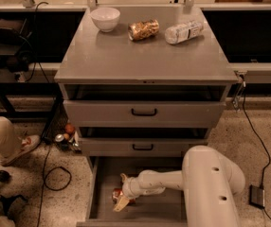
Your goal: Pick coke can from bottom drawer and place on counter
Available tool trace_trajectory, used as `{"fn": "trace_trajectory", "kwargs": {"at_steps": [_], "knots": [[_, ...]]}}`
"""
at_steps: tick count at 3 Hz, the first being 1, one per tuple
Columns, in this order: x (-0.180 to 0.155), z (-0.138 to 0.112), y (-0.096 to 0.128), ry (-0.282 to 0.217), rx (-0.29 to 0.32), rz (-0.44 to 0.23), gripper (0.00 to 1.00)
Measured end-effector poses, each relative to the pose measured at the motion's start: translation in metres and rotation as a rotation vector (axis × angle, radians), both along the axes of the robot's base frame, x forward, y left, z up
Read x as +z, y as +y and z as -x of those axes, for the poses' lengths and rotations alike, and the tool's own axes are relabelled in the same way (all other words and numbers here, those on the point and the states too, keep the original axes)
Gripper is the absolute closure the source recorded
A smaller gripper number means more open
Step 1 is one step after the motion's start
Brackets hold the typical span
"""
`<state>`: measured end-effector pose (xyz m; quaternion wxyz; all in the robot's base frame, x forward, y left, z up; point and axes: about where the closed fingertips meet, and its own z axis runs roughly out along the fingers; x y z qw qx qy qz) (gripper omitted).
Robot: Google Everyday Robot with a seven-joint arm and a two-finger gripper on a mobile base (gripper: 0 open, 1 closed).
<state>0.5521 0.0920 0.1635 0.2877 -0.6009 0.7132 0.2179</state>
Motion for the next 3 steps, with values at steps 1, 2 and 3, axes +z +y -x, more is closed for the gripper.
{"fn": "trace_trajectory", "kwargs": {"at_steps": [1, 2, 3], "knots": [[-0.019, 0.0, -0.003, 0.008, 0.001, 0.042, 0.0], [-0.029, 0.0, -0.007, 0.015, 0.0, 0.059, 0.0], [-0.038, -0.001, -0.012, 0.018, -0.002, 0.081, 0.19]]}}
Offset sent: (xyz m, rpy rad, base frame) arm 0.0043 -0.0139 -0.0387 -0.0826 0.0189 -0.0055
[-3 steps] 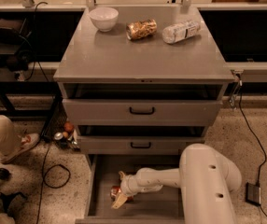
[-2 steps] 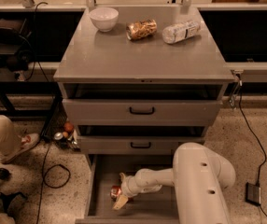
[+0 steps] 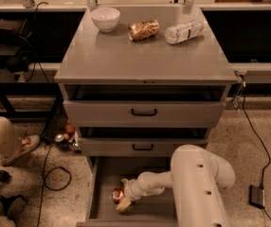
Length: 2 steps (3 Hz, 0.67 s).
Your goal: Pick coke can from bottom drawer and place on counter
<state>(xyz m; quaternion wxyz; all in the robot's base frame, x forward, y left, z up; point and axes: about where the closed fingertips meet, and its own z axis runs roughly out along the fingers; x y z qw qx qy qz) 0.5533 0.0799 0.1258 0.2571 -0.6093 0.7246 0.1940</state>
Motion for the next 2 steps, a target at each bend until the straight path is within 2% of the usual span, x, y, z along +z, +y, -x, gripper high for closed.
{"fn": "trace_trajectory", "kwargs": {"at_steps": [1, 2], "knots": [[-0.006, -0.001, -0.007, -0.003, 0.001, 0.018, 0.5], [-0.003, -0.003, -0.018, -0.008, -0.006, 0.022, 0.73]]}}
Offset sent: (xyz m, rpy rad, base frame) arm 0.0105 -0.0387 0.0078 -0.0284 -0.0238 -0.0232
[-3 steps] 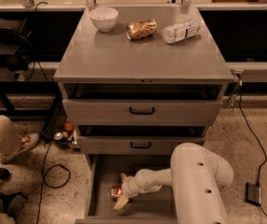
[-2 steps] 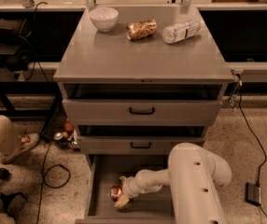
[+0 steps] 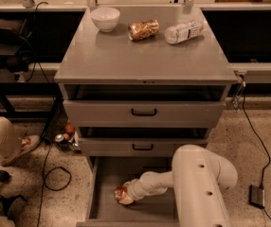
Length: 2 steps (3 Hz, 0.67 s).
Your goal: Pick coke can from bottom drawer and place on counter
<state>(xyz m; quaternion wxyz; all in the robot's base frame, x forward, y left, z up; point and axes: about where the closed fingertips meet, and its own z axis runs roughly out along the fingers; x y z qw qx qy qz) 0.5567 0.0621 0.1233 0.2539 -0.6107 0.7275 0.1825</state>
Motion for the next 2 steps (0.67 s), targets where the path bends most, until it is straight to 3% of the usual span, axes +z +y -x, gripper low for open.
{"fn": "trace_trajectory", "kwargs": {"at_steps": [1, 2], "knots": [[0.037, 0.001, -0.017, -0.025, 0.028, -0.033, 0.96], [0.095, -0.008, -0.063, -0.072, 0.024, -0.099, 1.0]]}}
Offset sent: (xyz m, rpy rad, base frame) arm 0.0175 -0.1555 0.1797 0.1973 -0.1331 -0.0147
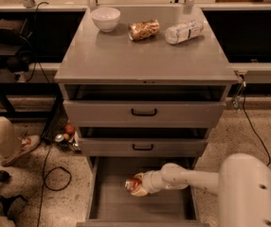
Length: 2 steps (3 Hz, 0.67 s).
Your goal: Pick coke can from bottom drawer and place on counter
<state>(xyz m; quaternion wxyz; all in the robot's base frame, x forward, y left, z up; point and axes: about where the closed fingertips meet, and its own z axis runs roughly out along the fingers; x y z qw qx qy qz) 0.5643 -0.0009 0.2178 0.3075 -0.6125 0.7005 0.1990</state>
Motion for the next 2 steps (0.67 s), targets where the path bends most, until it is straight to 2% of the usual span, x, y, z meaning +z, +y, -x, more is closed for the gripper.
{"fn": "trace_trajectory", "kwargs": {"at_steps": [1, 2], "knots": [[0.003, 0.0112, -0.0349, 0.015, -0.033, -0.011, 1.0], [0.0024, 0.0104, -0.0334, 0.013, -0.034, -0.01, 1.0]]}}
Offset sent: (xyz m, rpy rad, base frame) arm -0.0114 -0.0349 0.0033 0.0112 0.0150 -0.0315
